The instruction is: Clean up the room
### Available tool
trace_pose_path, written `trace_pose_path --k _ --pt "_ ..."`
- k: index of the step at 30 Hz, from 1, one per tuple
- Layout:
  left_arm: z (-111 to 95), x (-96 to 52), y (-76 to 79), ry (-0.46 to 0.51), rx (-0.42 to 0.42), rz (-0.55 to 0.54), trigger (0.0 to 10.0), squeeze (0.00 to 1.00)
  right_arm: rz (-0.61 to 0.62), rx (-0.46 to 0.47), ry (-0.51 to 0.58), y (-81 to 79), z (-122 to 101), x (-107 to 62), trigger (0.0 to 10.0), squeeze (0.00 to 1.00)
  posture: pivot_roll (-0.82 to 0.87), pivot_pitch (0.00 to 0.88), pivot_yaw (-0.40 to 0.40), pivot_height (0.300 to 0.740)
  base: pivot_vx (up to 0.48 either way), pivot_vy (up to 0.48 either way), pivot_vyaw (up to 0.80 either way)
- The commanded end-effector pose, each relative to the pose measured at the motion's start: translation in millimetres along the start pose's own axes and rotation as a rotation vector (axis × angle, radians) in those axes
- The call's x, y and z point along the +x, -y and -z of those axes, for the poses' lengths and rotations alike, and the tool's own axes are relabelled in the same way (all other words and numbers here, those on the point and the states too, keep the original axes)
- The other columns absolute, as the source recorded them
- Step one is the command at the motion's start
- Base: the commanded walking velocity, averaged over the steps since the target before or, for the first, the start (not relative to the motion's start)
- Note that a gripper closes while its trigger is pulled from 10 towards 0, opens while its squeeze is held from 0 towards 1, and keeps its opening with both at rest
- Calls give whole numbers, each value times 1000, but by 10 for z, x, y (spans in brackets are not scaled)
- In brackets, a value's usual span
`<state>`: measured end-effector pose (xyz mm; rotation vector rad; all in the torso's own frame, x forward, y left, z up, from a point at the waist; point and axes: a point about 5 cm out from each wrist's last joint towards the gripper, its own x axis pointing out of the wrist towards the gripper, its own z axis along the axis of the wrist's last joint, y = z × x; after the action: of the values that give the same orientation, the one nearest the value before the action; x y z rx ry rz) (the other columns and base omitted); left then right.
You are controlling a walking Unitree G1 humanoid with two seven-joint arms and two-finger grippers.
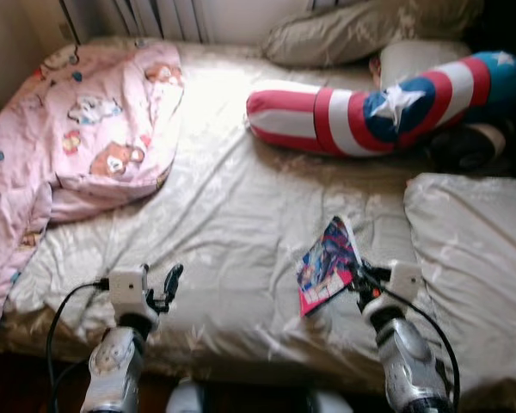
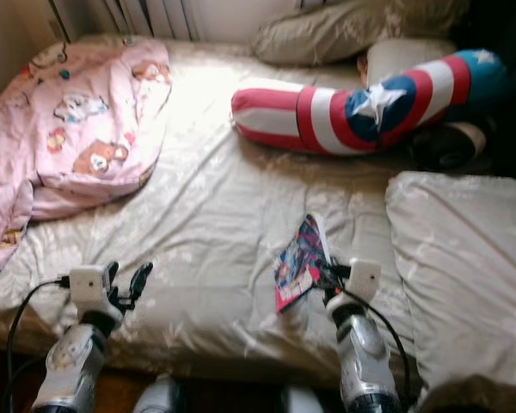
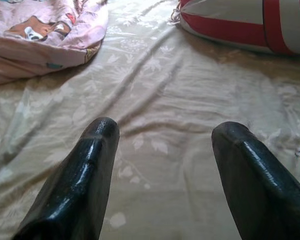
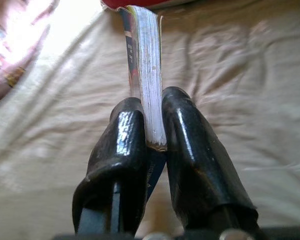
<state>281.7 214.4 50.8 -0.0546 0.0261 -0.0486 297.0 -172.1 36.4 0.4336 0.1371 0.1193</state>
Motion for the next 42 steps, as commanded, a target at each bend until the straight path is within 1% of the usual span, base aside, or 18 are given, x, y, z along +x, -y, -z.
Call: trace_pose_path --k 1,5,7,9,11,12,15,16,19,20,24,29,32,33,35,36,40,42 --pt "9 -25 -28 -16 6 0 10000 0 -62 94 61 -63 -119 75 10000 0 20 199 -8 648 0 0 0" --pt "5 -25 -34 -18 9 4 10000 0 -89 111 42 -72 -111 108 10000 0 18 206 -5 648 0 0 0" --pt "12 -43 -36 -21 11 7 10000 0 -3 179 42 51 -105 125 10000 0 25 213 5 648 0 0 0" --pt "13 -50 -39 -22 12 9 10000 0 10 211 36 78 -90 128 10000 0 28 218 11 648 0 0 0" --pt "17 -61 -38 -27 17 16 10000 0 30 301 18 117 -43 133 10000 0 36 225 17 648 0 0 0" --pt "16 -66 -41 -27 19 18 10000 0 43 295 9 125 -31 135 10000 0 44 228 18 648 0 0 0" --pt "6 -70 -54 -26 22 17 10000 0 38 331 11 107 -30 155 10000 0 49 234 21 648 0 0 0" --pt "-3 -82 -72 -25 25 15 10000 0 11 388 27 73 -48 183 10000 0 54 238 24 648 0 0 0" --pt "-5 -92 -79 -25 27 15 10000 0 -3 434 46 59 -80 206 10000 0 61 243 26 648 0 0 0" --pt "-9 -103 -82 -26 30 17 10000 0 -25 486 74 38 -138 247 10000 0 64 249 31 648 0 0 0" --pt "-12 -138 -91 -29 36 20 10000 0 -64 527 114 11 -249 312 10000 0 76 263 39 648 0 0 0" --pt "-13 -192 -111 -36 43 22 10000 0 -48 536 129 44 -304 338 10000 0 88 280 44 648 0 0 0" --pt "-16 -249 -128 -43 49 16 10000 0 63 492 65 163 -197 271 10000 0 128 307 46 648 0 0 0" --pt "-34 -284 -144 -41 49 9 10000 0 143 457 13 230 -110 219 10000 0 141 322 51 648 0 0 0" --pt "-40 -298 -150 -40 49 7 10000 0 169 443 -4 251 -80 199 10000 0 141 322 51 648 0 0 0" --pt "-45 -349 -160 -45 52 7 10000 0 226 426 -52 296 8 146 10000 0 148 334 56 648 0 0 0" --pt "-31 -424 -165 -59 58 11 10000 0 297 418 -82 363 93 71 10000 0 159 351 62 648 0 0 0" --pt "-21 -474 -167 -72 59 13 10000 0 363 399 -103 422 143 14 10000 0 158 365 66 648 0 0 0"
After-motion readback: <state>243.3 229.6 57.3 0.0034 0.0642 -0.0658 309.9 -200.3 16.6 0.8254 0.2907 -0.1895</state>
